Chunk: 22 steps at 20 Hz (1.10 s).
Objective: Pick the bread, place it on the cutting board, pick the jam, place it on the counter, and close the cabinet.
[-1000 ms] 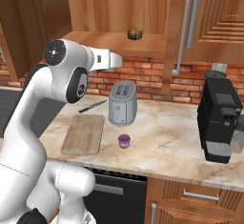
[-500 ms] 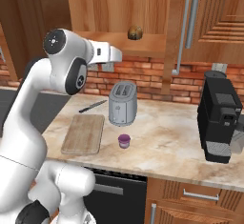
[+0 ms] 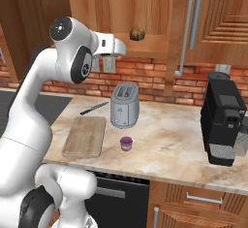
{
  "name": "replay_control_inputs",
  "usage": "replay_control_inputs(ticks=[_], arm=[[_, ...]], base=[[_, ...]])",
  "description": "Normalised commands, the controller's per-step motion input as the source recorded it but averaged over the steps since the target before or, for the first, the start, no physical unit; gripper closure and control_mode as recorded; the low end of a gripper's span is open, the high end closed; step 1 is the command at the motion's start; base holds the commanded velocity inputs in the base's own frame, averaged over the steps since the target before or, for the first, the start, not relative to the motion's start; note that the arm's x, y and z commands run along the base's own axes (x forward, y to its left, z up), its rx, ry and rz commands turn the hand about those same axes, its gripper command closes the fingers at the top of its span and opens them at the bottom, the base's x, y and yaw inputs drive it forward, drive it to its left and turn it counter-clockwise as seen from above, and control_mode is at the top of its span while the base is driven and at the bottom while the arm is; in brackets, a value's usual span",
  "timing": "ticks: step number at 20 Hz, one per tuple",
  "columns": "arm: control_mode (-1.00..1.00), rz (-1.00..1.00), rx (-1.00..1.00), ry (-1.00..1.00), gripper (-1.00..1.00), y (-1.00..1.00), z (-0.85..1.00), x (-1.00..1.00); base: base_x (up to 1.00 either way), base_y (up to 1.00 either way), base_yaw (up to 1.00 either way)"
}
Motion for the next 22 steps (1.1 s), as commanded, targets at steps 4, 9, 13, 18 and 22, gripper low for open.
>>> replay_control_inputs(ticks=[4, 9, 13, 18, 22], arm=[[-1.00, 0.00, 0.00, 0.12, -1.00, 0.09, 0.14, 0.23], [-1.00, 0.00, 0.00, 0.08, -1.00, 0.06, 0.06, 0.29], [-1.00, 0.00, 0.00, 0.03, -1.00, 0.00, 0.00, 0.31], [-1.00, 0.00, 0.00, 0.00, -1.00, 0.00, 0.00, 0.32], [-1.00, 0.00, 0.00, 0.00, -1.00, 0.00, 0.00, 0.30]], base=[[0.00, 0.00, 0.00], [0.00, 0.00, 0.00], [0.00, 0.00, 0.00], [0.00, 0.00, 0.00], [0.00, 0.00, 0.00]])
